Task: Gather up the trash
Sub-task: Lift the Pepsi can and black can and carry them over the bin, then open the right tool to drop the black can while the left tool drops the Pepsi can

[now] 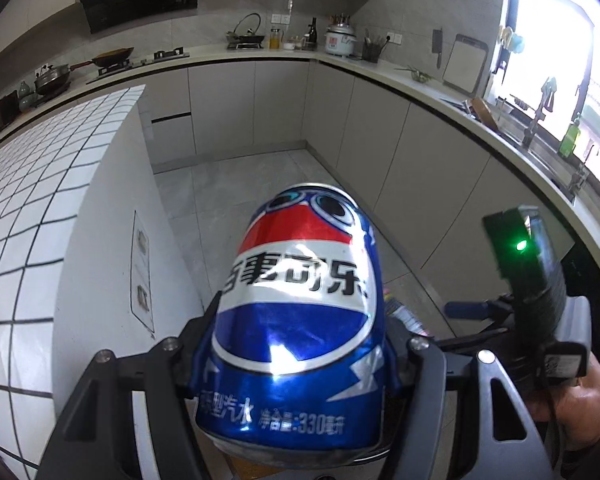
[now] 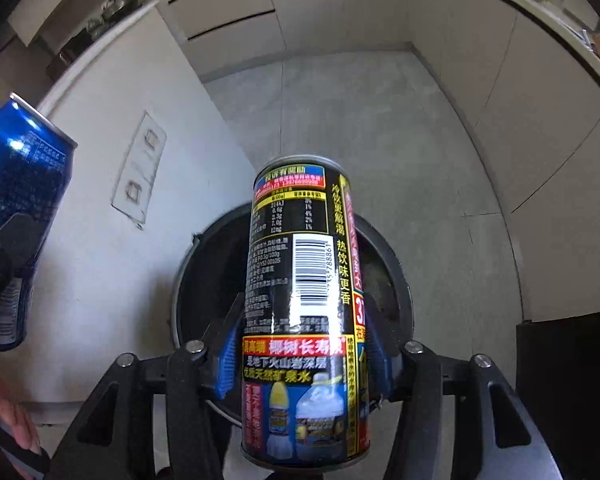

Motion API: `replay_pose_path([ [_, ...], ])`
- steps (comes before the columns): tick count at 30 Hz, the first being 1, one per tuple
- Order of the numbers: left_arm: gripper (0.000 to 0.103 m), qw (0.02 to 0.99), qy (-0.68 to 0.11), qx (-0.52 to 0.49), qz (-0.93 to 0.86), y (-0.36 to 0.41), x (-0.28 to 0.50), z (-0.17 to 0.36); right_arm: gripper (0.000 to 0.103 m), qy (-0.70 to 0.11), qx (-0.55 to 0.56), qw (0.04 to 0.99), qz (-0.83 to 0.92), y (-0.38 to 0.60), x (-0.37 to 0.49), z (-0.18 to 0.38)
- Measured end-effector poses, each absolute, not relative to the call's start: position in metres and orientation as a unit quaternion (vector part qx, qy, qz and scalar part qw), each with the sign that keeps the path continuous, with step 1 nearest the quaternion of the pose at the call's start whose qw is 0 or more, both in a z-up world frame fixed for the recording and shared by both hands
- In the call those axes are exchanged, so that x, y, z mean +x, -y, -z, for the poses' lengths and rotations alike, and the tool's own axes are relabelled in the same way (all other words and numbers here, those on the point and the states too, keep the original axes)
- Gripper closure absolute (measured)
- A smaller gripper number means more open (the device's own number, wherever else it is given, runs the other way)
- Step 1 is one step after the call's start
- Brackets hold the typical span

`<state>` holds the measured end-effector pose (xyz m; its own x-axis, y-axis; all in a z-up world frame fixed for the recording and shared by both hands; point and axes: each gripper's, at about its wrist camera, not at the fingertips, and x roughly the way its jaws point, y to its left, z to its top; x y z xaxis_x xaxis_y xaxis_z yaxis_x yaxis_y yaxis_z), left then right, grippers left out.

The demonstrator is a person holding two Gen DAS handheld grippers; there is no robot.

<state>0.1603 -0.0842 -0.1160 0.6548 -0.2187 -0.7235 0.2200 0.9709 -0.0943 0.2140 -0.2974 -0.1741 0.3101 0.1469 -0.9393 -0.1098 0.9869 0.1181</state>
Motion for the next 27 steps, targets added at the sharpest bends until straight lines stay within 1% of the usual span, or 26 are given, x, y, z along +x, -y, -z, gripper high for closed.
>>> replay_pose_path([
  [1, 0.037, 0.910, -0.399, 0.002, 0.117, 0.085, 0.160, 0.119, 0.014, -0.575, 0.025, 0.814, -0.079, 0.302, 0.214, 0.173],
  [2, 0.037, 0.909, -0.400, 0.002, 0.114, 0.086, 0.159, 0.123, 0.014, -0.570, 0.035, 0.817, -0.080, 0.305, 0.212, 0.172],
  [9, 0.037, 0.904, -0.416, 0.002, 0.098, 0.106, 0.154, 0.153, 0.014, -0.556, 0.058, 0.827, -0.061, 0.331, 0.211, 0.162],
  [19, 0.036, 0.896, -0.433, -0.013, 0.095, 0.142, 0.153, 0.183, 0.014, -0.555, 0.050, 0.829, -0.044, 0.351, 0.205, 0.159],
  [20, 0.034, 0.897, -0.431, -0.016, 0.094, 0.147, 0.153, 0.185, 0.014, -0.554, 0.048, 0.830, -0.042, 0.354, 0.204, 0.157],
  [21, 0.020, 0.897, -0.432, -0.015, 0.091, 0.149, 0.154, 0.186, 0.014, -0.553, 0.046, 0.831, -0.039, 0.355, 0.204, 0.156],
  [23, 0.001, 0.892, -0.446, -0.008, 0.077, 0.157, 0.159, 0.187, 0.014, -0.547, 0.050, 0.835, -0.036, 0.361, 0.202, 0.150],
  [27, 0.000, 0.896, -0.435, -0.007, 0.083, 0.163, 0.154, 0.165, 0.013, -0.530, 0.057, 0.846, -0.026, 0.371, 0.201, 0.134],
])
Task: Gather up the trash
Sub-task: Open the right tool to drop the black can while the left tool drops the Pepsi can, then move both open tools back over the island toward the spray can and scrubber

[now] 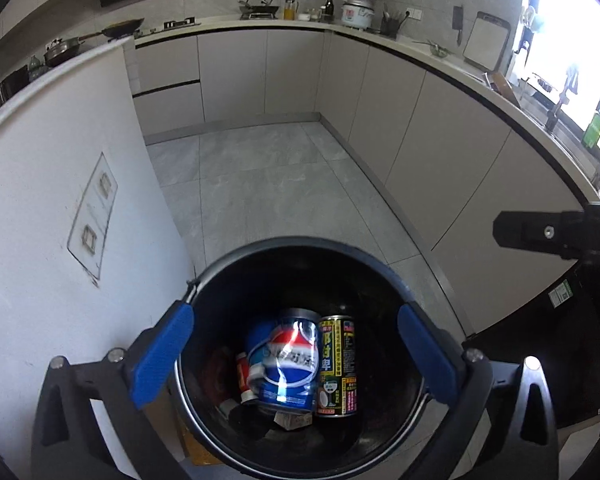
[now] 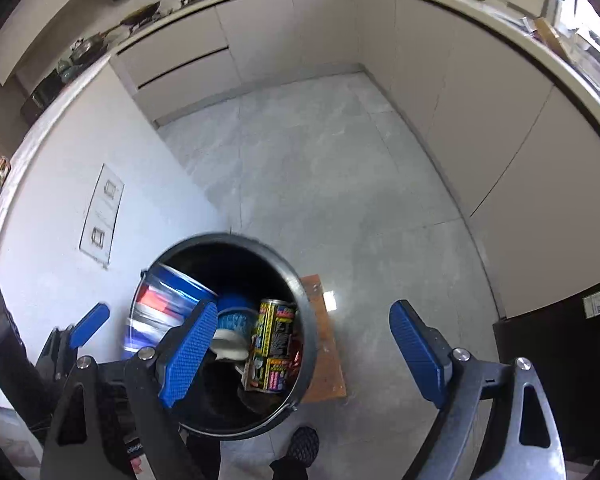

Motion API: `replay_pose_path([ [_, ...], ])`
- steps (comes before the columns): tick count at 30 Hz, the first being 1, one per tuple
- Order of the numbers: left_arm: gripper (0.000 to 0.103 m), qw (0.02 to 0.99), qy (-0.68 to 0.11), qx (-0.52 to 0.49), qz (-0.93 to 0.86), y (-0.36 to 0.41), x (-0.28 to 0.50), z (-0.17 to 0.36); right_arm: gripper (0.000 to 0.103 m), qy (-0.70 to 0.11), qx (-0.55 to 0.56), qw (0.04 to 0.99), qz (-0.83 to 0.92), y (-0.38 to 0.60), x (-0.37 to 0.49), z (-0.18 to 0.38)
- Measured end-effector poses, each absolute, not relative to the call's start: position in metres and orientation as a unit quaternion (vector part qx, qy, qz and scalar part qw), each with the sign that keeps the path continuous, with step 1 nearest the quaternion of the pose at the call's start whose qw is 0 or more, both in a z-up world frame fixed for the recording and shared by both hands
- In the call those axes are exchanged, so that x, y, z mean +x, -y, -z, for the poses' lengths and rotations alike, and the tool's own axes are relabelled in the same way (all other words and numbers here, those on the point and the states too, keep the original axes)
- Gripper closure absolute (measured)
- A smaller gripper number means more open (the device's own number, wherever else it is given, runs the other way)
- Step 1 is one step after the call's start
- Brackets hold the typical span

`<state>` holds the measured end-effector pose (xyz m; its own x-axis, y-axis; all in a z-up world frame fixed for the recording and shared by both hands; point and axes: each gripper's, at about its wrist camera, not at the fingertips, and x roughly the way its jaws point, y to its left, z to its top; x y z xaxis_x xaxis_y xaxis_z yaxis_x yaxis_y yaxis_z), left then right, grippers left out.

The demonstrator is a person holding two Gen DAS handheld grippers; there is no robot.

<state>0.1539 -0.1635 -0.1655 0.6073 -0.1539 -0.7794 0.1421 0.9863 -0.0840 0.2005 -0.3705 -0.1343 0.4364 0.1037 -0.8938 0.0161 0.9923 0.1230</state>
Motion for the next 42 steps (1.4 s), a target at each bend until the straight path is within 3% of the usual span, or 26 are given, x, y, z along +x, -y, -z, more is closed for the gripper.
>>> replay_pose_path([
  [9, 0.000, 0.921, -0.377, -0.001, 0.093, 0.150, 0.137, 0.086, 0.013, -0.490, 0.086, 0.867, -0.028, 0.364, 0.200, 0.093],
  [18, 0.000, 0.931, -0.356, -0.019, 0.075, 0.074, 0.134, 0.031, 0.013, -0.460, 0.090, 0.881, -0.055, 0.309, 0.208, 0.052],
  [32, 0.000, 0.939, -0.335, -0.068, -0.029, -0.129, 0.128, 0.013, 0.013, -0.438, 0.033, 0.887, -0.142, 0.117, 0.233, -0.001],
  [42, 0.000, 0.937, -0.338, -0.068, -0.058, -0.261, 0.171, 0.026, 0.013, -0.436, 0.019, 0.887, -0.150, -0.015, 0.259, -0.008],
])
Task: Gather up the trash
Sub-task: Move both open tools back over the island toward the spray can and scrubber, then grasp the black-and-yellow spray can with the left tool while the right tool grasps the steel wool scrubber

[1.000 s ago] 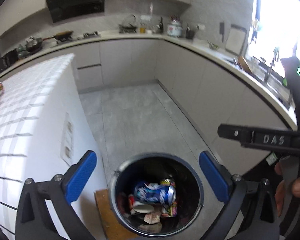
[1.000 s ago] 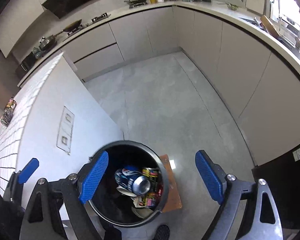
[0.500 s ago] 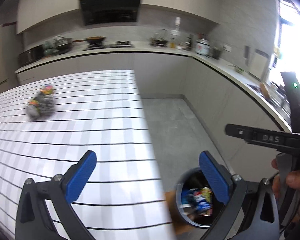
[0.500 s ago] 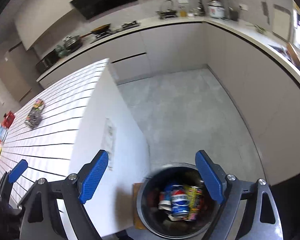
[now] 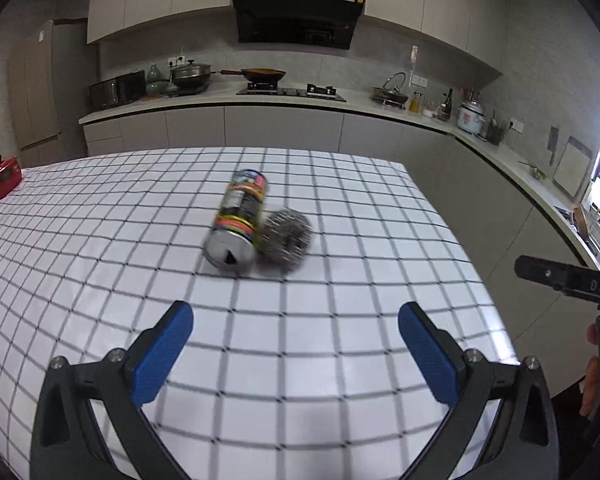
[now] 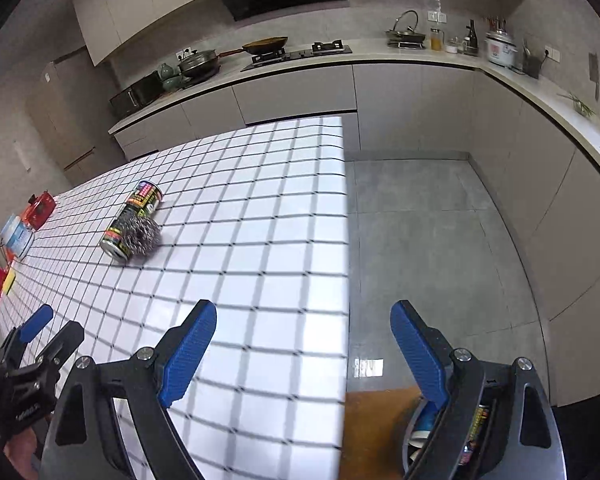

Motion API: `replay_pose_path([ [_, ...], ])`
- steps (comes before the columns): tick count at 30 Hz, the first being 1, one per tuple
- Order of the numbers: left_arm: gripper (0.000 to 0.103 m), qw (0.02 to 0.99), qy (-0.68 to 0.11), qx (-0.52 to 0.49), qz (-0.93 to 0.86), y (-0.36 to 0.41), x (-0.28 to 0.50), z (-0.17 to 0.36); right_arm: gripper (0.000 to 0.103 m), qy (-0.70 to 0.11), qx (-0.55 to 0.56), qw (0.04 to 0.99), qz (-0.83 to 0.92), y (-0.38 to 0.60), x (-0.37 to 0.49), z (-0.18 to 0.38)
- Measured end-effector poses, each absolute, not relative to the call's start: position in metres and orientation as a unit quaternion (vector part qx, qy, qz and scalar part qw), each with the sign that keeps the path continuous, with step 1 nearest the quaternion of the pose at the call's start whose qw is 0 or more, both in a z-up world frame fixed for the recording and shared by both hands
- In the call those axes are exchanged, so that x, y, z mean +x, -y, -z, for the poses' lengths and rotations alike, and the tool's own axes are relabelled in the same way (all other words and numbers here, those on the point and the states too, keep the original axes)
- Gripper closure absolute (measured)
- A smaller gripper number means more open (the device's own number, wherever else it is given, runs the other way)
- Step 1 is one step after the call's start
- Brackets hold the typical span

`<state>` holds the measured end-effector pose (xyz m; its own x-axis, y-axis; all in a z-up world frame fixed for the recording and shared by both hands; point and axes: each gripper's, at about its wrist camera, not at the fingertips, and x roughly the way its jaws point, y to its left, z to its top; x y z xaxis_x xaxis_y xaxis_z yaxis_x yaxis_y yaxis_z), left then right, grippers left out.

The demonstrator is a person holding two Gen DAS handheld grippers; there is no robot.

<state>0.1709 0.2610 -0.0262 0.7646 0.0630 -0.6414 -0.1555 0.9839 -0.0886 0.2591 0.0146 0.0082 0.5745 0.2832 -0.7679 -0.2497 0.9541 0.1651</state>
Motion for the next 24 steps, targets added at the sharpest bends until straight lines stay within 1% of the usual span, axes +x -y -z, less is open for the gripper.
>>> replay_pose_path([
  [3, 0.002, 0.938, -0.333, -0.081, -0.051, -0.295, 0.198, 0.025, 0.013, -0.439, 0.028, 0.888, -0.137, -0.039, 0.271, -0.005],
  [6, 0.010, 0.934, -0.342, -0.097, -0.030, -0.324, 0.230, 0.025, 0.013, -0.440, 0.035, 0.888, -0.124, -0.056, 0.278, -0.003],
  [11, 0.020, 0.921, -0.374, -0.104, -0.002, -0.337, 0.275, 0.044, 0.013, -0.442, 0.037, 0.891, -0.096, -0.074, 0.286, 0.000],
  [14, 0.022, 0.916, -0.390, -0.096, 0.000, -0.337, 0.292, 0.057, 0.013, -0.443, 0.041, 0.892, -0.077, -0.076, 0.292, 0.004],
  [17, 0.025, 0.911, -0.398, -0.105, 0.004, -0.343, 0.302, 0.064, 0.013, -0.450, 0.047, 0.890, -0.060, -0.077, 0.301, 0.009],
  [20, 0.033, 0.903, -0.414, -0.112, 0.008, -0.352, 0.307, 0.069, 0.013, -0.457, 0.049, 0.887, -0.051, -0.082, 0.309, 0.017],
  [23, 0.043, 0.901, -0.422, -0.098, 0.011, -0.356, 0.296, 0.070, 0.013, -0.467, 0.049, 0.882, -0.051, -0.093, 0.317, 0.024],
  [24, 0.044, 0.902, -0.421, -0.092, 0.010, -0.356, 0.289, 0.071, 0.013, -0.467, 0.049, 0.881, -0.054, -0.097, 0.317, 0.025],
])
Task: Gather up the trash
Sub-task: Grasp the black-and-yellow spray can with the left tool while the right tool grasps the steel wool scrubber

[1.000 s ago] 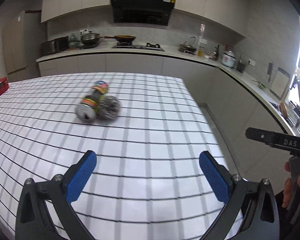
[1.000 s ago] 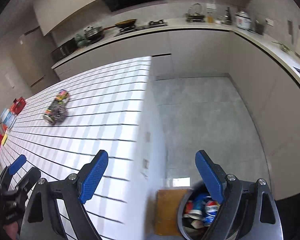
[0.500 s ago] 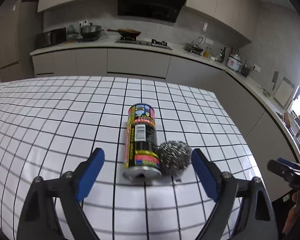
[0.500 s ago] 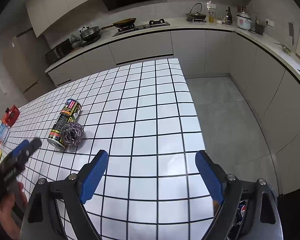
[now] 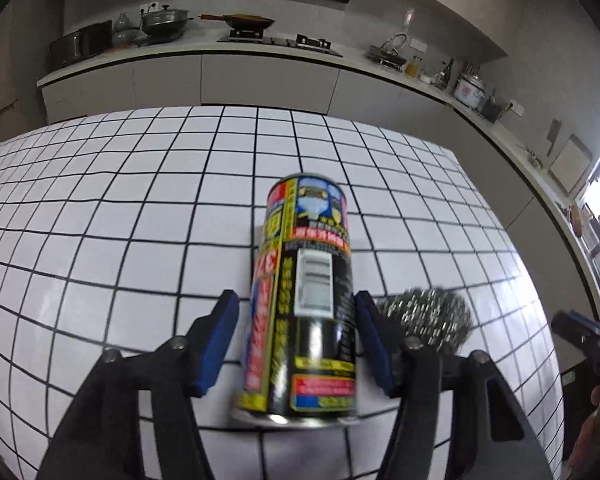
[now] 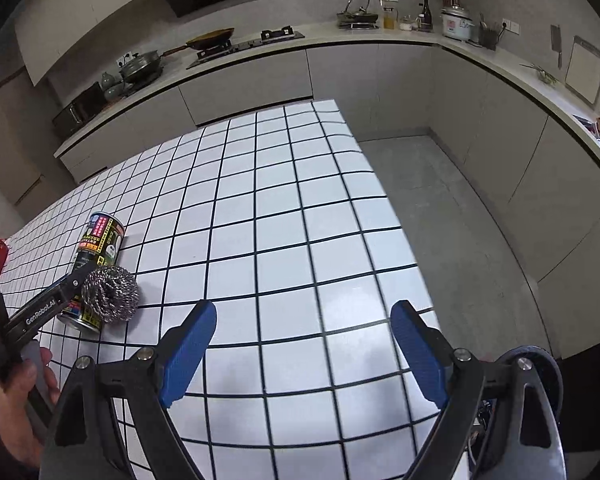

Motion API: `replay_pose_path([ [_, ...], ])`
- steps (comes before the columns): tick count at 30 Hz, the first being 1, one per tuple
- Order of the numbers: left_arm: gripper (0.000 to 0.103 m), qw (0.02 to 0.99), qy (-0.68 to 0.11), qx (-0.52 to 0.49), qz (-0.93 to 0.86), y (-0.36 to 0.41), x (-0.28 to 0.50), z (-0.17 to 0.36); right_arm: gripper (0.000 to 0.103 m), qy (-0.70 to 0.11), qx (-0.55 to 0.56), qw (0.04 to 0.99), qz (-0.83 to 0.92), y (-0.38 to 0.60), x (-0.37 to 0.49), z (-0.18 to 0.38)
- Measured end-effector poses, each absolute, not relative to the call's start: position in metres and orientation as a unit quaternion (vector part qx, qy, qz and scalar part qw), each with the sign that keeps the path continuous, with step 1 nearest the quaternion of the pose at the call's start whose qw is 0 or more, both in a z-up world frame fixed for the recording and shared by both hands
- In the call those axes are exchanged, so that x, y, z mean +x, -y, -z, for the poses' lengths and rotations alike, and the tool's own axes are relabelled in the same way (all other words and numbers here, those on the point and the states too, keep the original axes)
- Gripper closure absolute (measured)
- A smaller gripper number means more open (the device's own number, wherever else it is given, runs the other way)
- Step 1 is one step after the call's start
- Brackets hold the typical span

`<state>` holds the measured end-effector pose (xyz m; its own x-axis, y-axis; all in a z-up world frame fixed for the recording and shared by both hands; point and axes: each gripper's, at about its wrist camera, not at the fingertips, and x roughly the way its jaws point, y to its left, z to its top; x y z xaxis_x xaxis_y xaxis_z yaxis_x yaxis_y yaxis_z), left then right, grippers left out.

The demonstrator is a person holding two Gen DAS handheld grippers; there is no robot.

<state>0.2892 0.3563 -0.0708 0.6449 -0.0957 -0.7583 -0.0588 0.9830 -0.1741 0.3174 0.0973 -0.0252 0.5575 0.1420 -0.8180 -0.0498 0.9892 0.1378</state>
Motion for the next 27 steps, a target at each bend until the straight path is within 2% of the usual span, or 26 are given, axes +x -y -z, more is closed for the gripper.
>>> replay_pose_path([
  [10, 0.044, 0.911, -0.406, -0.075, -0.016, -0.385, 0.247, 0.065, 0.013, -0.460, 0.037, 0.878, -0.132, -0.177, 0.327, 0.021],
  [14, 0.037, 0.911, -0.405, -0.073, -0.012, -0.389, 0.253, 0.062, 0.013, -0.457, 0.023, 0.874, -0.166, -0.213, 0.333, 0.020],
  [18, 0.037, 0.908, -0.412, -0.074, -0.011, -0.389, 0.265, 0.068, 0.013, -0.475, 0.023, 0.861, -0.181, -0.234, 0.350, 0.032],
  [19, 0.037, 0.906, -0.415, -0.078, -0.010, -0.390, 0.268, 0.070, 0.013, -0.481, 0.024, 0.857, -0.183, -0.239, 0.353, 0.037],
  [21, 0.045, 0.905, -0.417, -0.086, -0.008, -0.394, 0.269, 0.073, 0.013, -0.491, 0.020, 0.851, -0.184, -0.245, 0.359, 0.045],
  [25, 0.048, 0.908, -0.411, -0.087, -0.012, -0.397, 0.260, 0.072, 0.013, -0.504, 0.015, 0.845, -0.181, -0.249, 0.363, 0.059],
  [27, 0.048, 0.908, -0.410, -0.086, -0.014, -0.397, 0.253, 0.072, 0.018, -0.508, 0.020, 0.839, -0.191, -0.249, 0.362, 0.064],
])
